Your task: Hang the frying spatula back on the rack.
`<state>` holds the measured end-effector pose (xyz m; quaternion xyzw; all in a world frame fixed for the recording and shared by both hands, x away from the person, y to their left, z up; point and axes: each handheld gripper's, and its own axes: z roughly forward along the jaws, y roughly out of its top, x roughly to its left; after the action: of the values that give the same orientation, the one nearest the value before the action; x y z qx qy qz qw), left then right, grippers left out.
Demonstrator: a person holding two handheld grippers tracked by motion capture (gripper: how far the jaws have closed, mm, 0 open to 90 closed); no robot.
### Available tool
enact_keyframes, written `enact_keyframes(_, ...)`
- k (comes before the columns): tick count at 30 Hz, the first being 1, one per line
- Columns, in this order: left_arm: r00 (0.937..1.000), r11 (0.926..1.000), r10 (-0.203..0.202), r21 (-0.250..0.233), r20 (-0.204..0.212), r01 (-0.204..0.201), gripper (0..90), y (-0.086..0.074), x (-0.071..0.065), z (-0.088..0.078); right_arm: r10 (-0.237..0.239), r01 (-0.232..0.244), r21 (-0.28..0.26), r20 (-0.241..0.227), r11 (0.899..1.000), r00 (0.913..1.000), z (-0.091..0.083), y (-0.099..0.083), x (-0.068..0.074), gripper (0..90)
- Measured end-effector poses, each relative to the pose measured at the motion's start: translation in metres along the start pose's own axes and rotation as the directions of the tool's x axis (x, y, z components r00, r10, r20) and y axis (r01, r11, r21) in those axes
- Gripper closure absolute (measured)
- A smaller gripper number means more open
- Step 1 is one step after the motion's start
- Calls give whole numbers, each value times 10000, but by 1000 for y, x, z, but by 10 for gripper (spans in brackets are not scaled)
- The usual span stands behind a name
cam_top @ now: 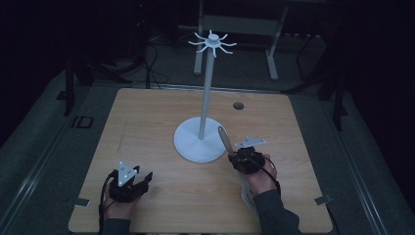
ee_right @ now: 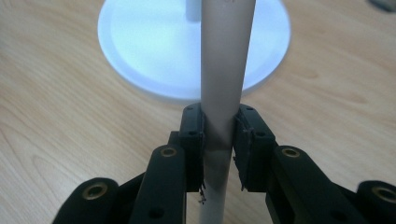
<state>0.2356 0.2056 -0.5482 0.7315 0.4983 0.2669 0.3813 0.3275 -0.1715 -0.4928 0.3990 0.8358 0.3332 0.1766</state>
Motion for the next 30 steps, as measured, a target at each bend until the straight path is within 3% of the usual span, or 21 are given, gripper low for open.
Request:
enact_keyframes(9, 10000, 10000, 5, 29, 22, -5, 455, 0, -1, 1, 271, -249, -901, 238, 9956, 9993, -15, 3, -6, 743)
enact_keyframes(22, 10000, 10000, -13, -3, 0, 13, 454, 0, 0, 0, 696, -642, -1498, 306, 9866, 9971, -24, 7, -12, 744)
enact_keyframes(30, 10000, 10000, 66, 12, -11, -66, 455, 0, -1, 0, 674, -600, -2142, 274, 9749, 9973, -33, 15, -12, 744)
